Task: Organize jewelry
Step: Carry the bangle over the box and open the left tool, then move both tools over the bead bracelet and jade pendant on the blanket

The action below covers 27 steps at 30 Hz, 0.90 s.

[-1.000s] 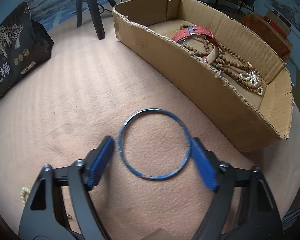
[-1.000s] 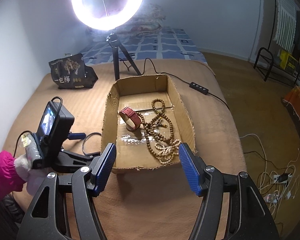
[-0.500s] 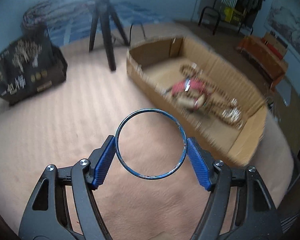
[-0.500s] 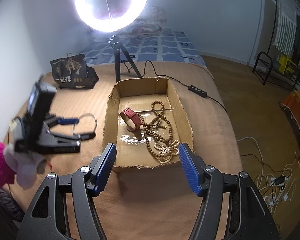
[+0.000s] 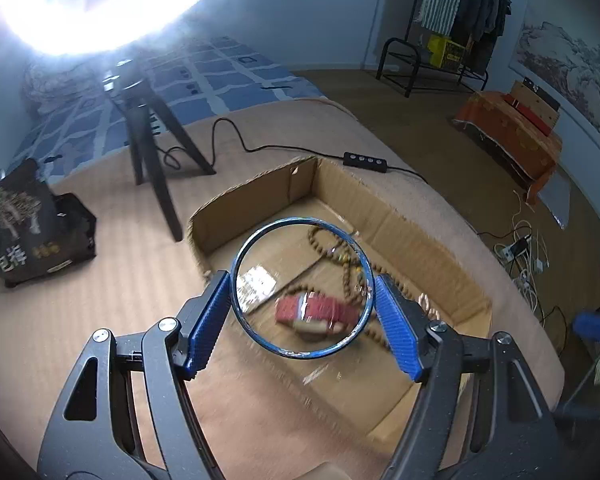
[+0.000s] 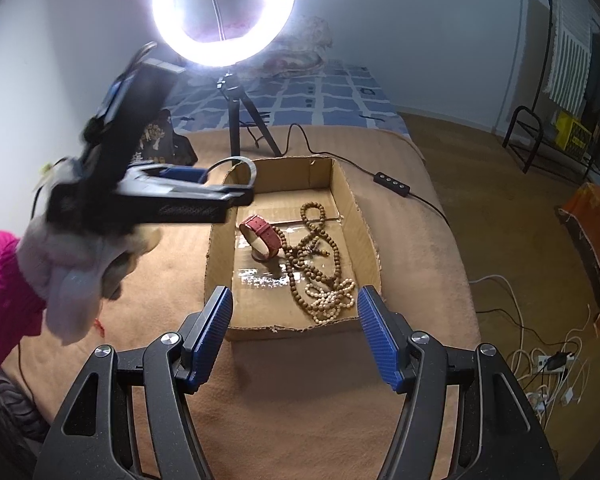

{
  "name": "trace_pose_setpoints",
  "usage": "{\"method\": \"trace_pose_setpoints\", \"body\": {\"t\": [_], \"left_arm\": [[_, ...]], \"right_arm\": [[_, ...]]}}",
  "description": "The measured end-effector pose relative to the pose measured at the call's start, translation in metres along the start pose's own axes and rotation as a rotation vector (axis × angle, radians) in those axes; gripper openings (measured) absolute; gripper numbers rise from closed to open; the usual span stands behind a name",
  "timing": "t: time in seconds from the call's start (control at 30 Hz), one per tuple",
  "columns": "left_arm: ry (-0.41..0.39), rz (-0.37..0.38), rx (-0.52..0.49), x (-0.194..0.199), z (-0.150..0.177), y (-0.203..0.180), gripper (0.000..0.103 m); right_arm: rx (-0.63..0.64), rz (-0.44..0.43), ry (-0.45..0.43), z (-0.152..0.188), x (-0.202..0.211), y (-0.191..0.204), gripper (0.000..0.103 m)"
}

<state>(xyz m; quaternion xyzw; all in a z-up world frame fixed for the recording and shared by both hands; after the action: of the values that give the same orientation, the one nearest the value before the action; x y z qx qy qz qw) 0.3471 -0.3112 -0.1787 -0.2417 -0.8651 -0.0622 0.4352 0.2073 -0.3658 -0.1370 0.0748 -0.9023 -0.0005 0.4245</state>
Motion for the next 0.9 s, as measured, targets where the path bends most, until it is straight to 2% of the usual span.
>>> {"method": "trace_pose_setpoints", "body": {"t": [0.37,0.53,0.63,0.9], "left_arm": [[0.008,-0.023,0.035,-0.031,-0.027,-0.004,0.074],[0.006,-0.025,0.038,-0.034,-0.031,-0.004,0.074],[0.021,-0.036,0.053,-0.036,-0.031,-0.002,0.081],[0.025,-0.043,0.037,-0.031,-0.028,-0.002,0.082]], "right_arm": [[0.030,-0.001,0.003,0.003,-0.001,0.005,0.064],[0.036,-0.002,0.006,0.003,-0.002,0.005,0.064],[0.037,-0.001,0.008,0.004,-0.003,0.005,0.064],[0.046,0.000,0.003,0.003,-0.002,0.008,0.064]]}}
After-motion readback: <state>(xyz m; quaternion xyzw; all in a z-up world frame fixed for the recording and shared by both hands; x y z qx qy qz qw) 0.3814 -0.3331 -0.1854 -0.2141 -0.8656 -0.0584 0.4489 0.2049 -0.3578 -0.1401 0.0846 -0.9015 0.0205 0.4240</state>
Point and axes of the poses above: each gripper's, at about its wrist camera, not at the fingertips, and x roughly against the way its jaws point, y to its left, z to its underside, the point moved 10 cm from there along -x, roughly the way its jaws point
